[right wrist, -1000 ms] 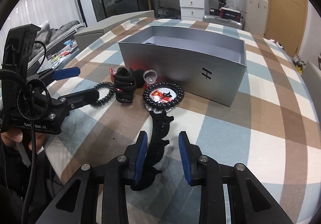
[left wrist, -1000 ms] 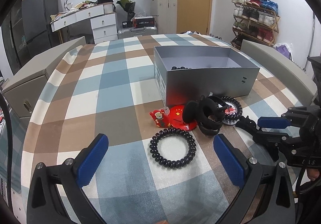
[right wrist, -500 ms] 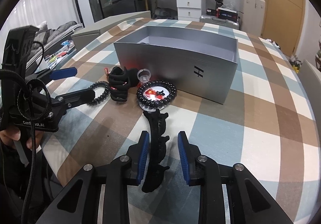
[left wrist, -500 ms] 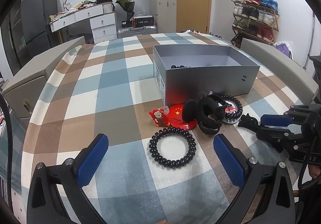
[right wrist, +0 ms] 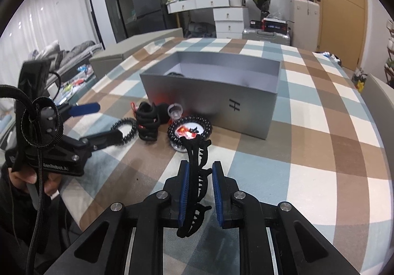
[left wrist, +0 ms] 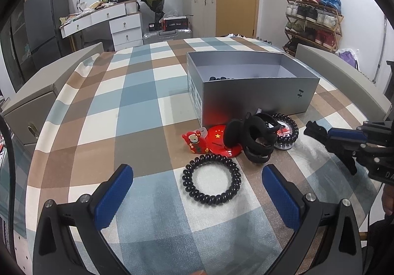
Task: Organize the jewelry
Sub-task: 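Grasp the black bead bracelet with left gripper while right gripper holds the branch stand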
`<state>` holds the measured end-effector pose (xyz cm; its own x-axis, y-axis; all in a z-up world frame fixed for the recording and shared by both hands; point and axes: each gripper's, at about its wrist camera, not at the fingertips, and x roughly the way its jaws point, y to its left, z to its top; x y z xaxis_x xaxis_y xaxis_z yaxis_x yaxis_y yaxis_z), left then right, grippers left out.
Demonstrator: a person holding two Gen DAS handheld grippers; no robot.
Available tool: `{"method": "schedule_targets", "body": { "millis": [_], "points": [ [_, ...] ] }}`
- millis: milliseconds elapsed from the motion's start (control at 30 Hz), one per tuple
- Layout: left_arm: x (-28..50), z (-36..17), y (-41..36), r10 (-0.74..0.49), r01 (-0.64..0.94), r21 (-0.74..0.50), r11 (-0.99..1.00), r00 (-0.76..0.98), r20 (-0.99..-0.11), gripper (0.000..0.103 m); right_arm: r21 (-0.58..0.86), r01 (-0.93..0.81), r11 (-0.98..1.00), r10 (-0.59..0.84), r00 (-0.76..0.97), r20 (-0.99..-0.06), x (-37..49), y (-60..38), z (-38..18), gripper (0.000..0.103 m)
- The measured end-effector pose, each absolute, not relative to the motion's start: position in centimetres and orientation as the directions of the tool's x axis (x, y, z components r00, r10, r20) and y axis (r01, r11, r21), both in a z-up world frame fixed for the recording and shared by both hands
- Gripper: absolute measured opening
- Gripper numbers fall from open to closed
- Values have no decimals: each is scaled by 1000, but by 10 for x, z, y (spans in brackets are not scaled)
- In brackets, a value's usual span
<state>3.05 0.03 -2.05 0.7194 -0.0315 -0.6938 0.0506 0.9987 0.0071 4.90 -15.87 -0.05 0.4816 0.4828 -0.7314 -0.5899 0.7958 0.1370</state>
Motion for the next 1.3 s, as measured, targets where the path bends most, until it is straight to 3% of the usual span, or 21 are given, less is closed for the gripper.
{"method": "schedule_targets", "body": {
  "millis": [433, 633, 733, 800, 900, 1300],
  "points": [
    [41, -29, -2, -57, 79, -8, 997, 644, -763, 100, 153, -597, 788, 501, 477, -722, 46, -158, 3, 18],
    [40, -32, -6, -68, 105, -3, 994, 620, -782, 83, 157, -597, 787, 504, 477, -720, 45, -159, 3, 18],
    [36, -31, -9, -84, 128, -3, 992, 631, -771, 69, 155, -597, 787, 504, 477, -721, 45, -159, 4, 18],
    [34, -29, -10, -92, 138, -3, 990, 642, -761, 50, 154, -598, 786, 504, 477, -720, 44, -158, 4, 18],
    [30, -28, -11, -103, 154, -3, 988, 644, -758, 42, 160, -600, 784, 510, 474, -718, 44, -159, 4, 18],
    [30, -25, -11, -127, 171, -16, 985, 661, -740, 38, 164, -596, 786, 512, 480, -713, 46, -163, 5, 18]
  ]
}}
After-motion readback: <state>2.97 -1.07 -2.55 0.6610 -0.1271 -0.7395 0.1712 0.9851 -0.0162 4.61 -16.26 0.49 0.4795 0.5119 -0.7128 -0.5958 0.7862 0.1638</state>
